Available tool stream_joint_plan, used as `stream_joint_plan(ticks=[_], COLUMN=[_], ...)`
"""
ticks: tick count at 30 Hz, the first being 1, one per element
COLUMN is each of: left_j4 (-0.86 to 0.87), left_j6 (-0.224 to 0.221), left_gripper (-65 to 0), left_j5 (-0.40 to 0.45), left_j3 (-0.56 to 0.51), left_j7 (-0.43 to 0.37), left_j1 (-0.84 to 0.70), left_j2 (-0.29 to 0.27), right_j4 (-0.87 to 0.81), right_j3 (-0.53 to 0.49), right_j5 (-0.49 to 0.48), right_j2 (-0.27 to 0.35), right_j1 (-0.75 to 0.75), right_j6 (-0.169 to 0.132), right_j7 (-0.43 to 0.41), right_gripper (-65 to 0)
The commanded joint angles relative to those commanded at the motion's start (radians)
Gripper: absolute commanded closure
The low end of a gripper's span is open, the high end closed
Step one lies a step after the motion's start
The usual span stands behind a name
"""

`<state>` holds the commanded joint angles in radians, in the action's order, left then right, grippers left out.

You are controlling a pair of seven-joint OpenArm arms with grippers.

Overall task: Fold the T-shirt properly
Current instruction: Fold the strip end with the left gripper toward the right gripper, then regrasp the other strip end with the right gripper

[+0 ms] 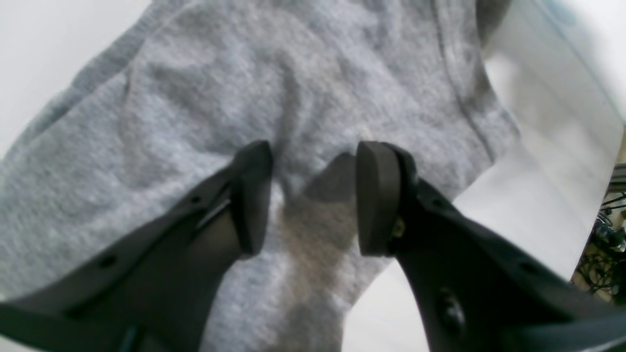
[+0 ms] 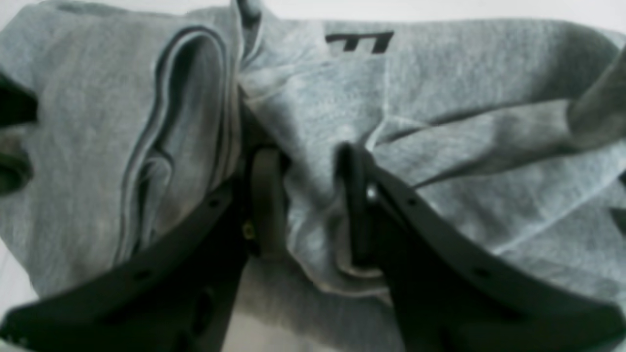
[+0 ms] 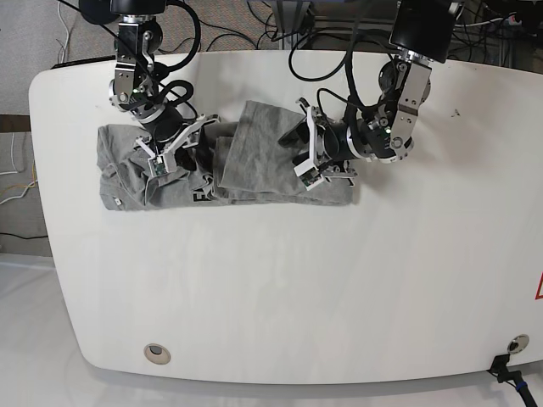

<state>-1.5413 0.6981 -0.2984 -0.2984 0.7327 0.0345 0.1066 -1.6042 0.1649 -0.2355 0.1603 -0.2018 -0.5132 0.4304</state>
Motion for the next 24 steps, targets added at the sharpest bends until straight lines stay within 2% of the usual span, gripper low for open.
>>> stream_joint_plan(ticks=[9, 11, 14, 16, 19, 22, 24], left_j4=[0.000, 0.000, 0.000, 0.000, 0.000, 0.000, -0.002], left_j6=[0.000, 0.000, 0.000, 0.000, 0.000, 0.000, 0.000], left_gripper=[-26.5, -26.5, -26.5, -26.5, -26.5, -26.5, -26.5], left_j5=[-0.002, -0.002, -0.002, -0.002, -0.002, -0.002, -0.002], left_j3=[0.000, 0.002, 0.002, 0.002, 0.003, 0.003, 0.003], left_j7=[-0.006, -0.006, -0.006, -0.006, -0.006, -0.006, -0.006], left_j1=[0.000, 0.000, -0.002, -0.002, -0.002, -0.002, -0.003], left_j2=[0.000, 0.000, 0.000, 0.002, 0.002, 0.002, 0.002], right_j4=[-0.226, -0.232, -0.227, -0.227, -0.212, -0.107, -0.028], right_j3=[0.054, 0.097, 0.167, 0.198, 0.272, 0.344, 0.367], right_j5=[-0.021, -0.064, -0.110, -0.138, -0.180, -0.218, -0.253], right_j2=[0.000, 0.005, 0.026, 0.051, 0.063, 0.091, 0.126], right_j1=[0.002, 0.015, 0.028, 0.031, 0.068, 0.121, 0.144], right_j6=[-0.006, -0.006, -0.006, -0.006, -0.006, -0.006, -0.008], right_j7=[0.138, 0.170, 0.190, 0.215, 0.298, 0.368, 0.381], right_gripper=[-21.4, -27.8, -41.7, -47.4, -47.9, -47.9, -47.9])
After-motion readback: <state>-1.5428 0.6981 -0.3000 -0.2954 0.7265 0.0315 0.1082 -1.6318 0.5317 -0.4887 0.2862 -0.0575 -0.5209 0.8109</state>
